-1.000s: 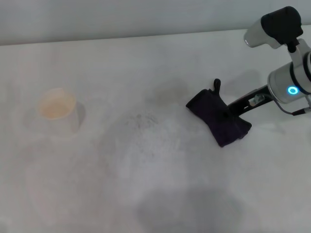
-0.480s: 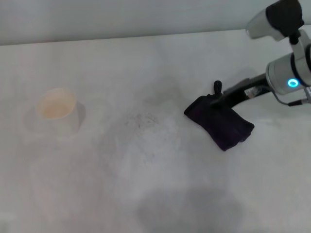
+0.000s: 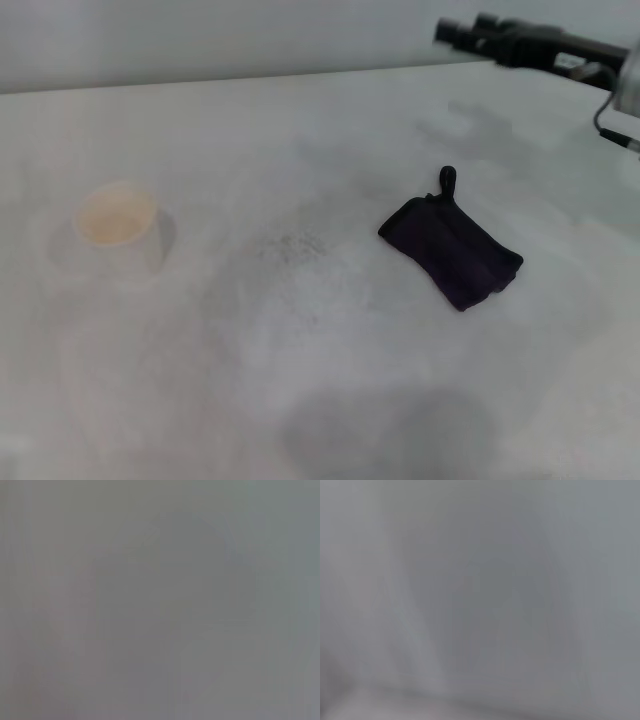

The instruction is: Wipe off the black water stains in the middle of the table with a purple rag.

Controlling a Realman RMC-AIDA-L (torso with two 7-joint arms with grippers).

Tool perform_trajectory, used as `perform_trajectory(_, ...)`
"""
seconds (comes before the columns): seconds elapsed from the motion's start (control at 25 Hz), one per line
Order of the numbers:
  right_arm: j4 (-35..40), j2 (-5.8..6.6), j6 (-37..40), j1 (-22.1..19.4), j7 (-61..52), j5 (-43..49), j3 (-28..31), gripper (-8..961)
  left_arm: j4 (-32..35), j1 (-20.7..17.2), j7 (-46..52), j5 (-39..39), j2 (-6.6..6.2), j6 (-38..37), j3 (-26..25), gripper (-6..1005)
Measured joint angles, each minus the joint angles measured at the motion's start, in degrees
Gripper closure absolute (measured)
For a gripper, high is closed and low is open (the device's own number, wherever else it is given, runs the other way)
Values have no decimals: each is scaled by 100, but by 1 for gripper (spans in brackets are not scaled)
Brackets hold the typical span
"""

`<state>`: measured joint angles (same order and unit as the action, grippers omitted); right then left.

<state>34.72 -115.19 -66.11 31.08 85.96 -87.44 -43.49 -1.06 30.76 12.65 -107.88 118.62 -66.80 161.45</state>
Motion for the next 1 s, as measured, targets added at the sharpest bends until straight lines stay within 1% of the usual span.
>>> perform_trajectory(0.04,-296,0,-30,-67,475,-536,131,141,-5,0,0,-14,-1,15,-2,119)
perform_trajectory(0.16,-899,-19,-68,-331,1909,-1811,328,109,-10,0,-4,-16,3,43,5,119)
perform_trajectory(0.24,-1455,-42,-173,-435,3236,-2733,385,88,-10,-3,-17,-2,4,100,31,119)
perform_trajectory(0.36,-2481,-49,-323,-444,5608,-4026,394,77,-9,-3,-35,40,4,225,59,119)
perform_trajectory(0.4,-2919,-64,-304,-418,6711,-4539,394,77,-8,-1,-38,72,4,257,62,119)
perform_trajectory(0.44,-2919,-64,-304,-418,6711,-4539,394,77,-3,1,-40,118,4,282,63,119)
perform_trajectory(0.52,-3203,-73,-208,-403,7598,-4972,407,77,31,5,-34,404,9,349,63,119)
perform_trajectory(0.56,-3203,-73,-208,-403,7598,-4972,407,77,31,5,-34,404,9,349,63,119)
perform_trajectory(0.6,-3233,-71,-155,-398,7707,-5051,429,77,25,8,-39,598,10,393,63,119)
perform_trajectory(0.76,-3222,-68,-20,-348,7532,-5096,571,77,-15,39,-266,1202,17,609,62,119)
perform_trajectory(0.92,-3201,-36,54,-312,7436,-5103,594,77,139,72,-707,1294,40,671,62,120)
perform_trajectory(1.0,-3175,-28,179,-293,7394,-5103,615,77,204,73,-769,1296,43,674,62,120)
